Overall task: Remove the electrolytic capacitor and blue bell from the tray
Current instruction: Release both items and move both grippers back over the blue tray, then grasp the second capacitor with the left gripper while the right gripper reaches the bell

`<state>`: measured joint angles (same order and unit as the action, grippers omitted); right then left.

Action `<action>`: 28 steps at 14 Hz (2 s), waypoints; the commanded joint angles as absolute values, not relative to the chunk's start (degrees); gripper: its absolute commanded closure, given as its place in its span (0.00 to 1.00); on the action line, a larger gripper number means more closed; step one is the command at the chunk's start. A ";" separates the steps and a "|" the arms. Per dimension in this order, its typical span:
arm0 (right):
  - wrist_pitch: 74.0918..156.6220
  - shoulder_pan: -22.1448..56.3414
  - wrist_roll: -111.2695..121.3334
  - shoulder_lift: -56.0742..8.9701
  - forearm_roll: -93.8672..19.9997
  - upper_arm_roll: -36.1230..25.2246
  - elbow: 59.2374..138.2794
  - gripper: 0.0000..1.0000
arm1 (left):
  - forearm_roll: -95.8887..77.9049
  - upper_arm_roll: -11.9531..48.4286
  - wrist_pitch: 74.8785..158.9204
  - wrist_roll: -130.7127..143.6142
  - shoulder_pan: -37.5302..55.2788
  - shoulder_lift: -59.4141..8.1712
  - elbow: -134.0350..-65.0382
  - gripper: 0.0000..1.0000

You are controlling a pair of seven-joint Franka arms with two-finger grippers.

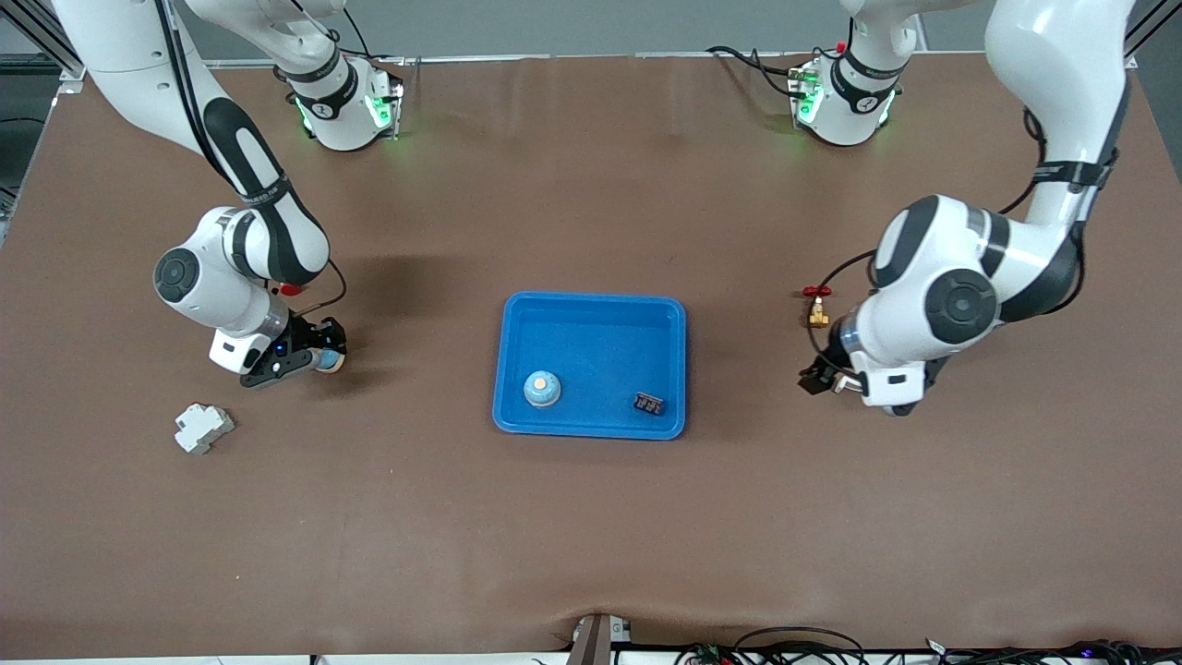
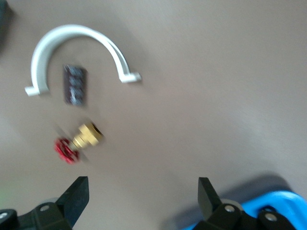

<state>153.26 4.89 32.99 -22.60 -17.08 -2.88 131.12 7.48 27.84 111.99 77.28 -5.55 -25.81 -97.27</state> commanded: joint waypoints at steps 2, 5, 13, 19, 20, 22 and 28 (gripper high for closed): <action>153.19 4.04 34.63 -22.94 -19.16 -1.85 130.08 0.00 | 7.29 27.77 112.58 89.18 0.25 -32.77 -88.96 0.00; 153.02 4.39 34.28 -22.94 -19.16 -1.85 129.03 0.00 | 7.56 27.60 119.15 95.87 3.33 -36.03 -86.49 0.05; 140.27 12.11 3.85 -20.22 -18.64 -1.85 124.28 0.00 | 7.74 17.51 131.39 109.94 19.04 -43.14 -82.10 0.19; 136.42 20.72 -13.84 -20.30 -15.82 -2.11 117.17 0.00 | 7.91 12.93 135.87 113.90 25.48 -47.72 -80.95 0.32; 136.06 22.57 -18.24 -20.39 -14.78 -2.11 116.11 0.00 | 7.91 11.44 136.49 114.43 26.88 -48.16 -80.95 0.32; 135.79 25.21 -26.16 -21.18 -12.05 -1.93 112.96 0.00 | 7.91 10.02 136.58 114.35 28.21 -48.78 -81.04 0.33; 135.18 31.46 -39.97 -29.60 -7.65 -1.93 102.32 0.00 | 8.17 10.02 136.67 114.43 28.30 -50.01 -81.04 0.38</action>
<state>135.96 30.07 -36.30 -25.36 -9.67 -1.45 107.25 7.51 10.87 136.52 113.13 27.41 -48.78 -82.55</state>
